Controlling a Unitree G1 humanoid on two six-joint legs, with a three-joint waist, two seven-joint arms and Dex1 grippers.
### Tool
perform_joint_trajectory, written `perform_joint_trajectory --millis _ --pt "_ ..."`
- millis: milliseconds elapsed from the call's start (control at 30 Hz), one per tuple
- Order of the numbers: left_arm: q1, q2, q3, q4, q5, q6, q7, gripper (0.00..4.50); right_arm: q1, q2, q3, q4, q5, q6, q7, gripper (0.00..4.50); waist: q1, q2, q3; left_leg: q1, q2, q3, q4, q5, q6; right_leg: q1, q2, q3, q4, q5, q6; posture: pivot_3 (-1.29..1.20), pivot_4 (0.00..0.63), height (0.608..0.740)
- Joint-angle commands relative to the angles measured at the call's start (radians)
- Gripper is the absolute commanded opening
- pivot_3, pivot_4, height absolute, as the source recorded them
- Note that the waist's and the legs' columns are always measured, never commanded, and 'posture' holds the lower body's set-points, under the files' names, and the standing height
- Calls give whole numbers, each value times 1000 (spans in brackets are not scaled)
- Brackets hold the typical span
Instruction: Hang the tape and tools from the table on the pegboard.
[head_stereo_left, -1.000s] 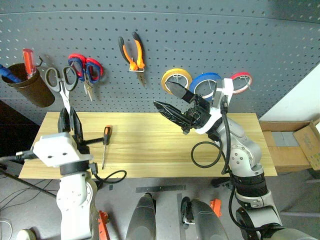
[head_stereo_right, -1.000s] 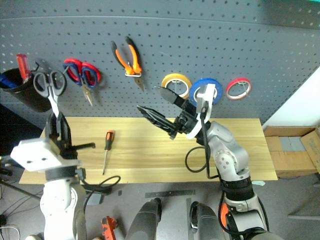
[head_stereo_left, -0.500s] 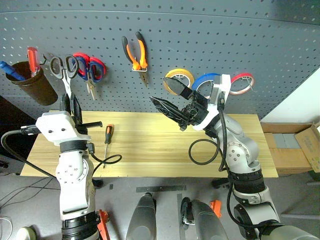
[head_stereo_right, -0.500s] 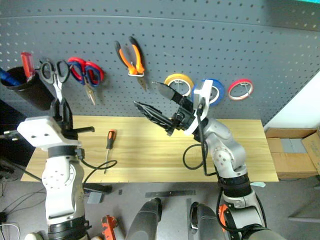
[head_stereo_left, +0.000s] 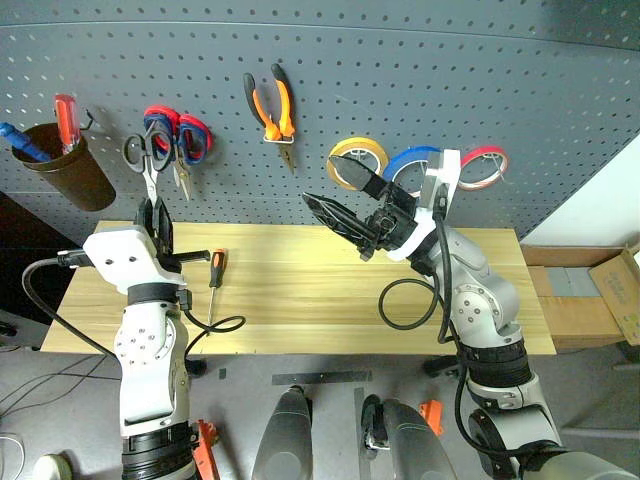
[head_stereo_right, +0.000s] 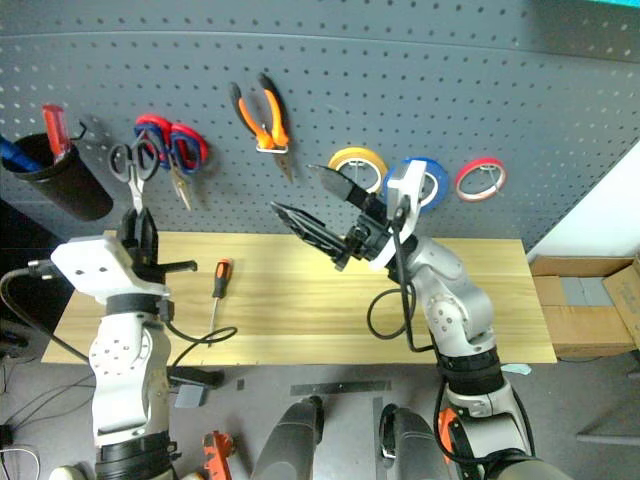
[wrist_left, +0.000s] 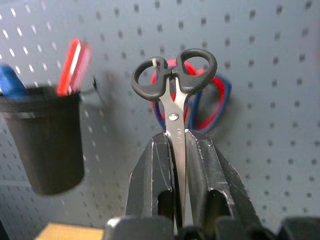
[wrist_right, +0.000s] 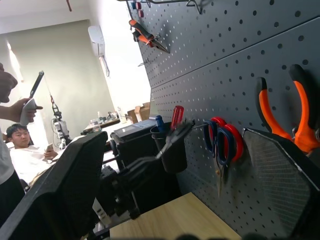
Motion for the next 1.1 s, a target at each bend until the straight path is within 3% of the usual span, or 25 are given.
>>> perform_joint_trajectory --millis 33,200,633,1000,1100 --pt "0 23 33 -6 -18 6 -7 63 7 -6 3 -53 3 -7 -1 4500 0 0 0 0 0 0 0 0 0 0 0 0 0 0 0 242 237 740" --pt "-6 46 29 21 -10 21 -21 63 13 -11 7 -61 4 -6 0 4500 -1 0 0 1 0 1 0 0 0 0 0 1 0 0 0 241 233 740" --pt "-17 80 53 68 -34 30 -48 4453 19 -23 12 -72 4 -5 0 4500 -2 0 0 2 0 1 0 0 0 1 0 1 1 0 0 229 236 740" --pt "122 174 106 81 -60 195 -127 4453 35 -20 85 -87 -2 0 44 4500 -24 0 0 3 1 1 0 0 0 1 0 1 1 0 0 231 259 740" --pt "120 218 97 171 -50 256 -156 4453 28 -32 180 -35 -109 -44 72 4500 -26 0 0 5 1 0 0 0 0 2 0 0 2 0 0 231 265 740"
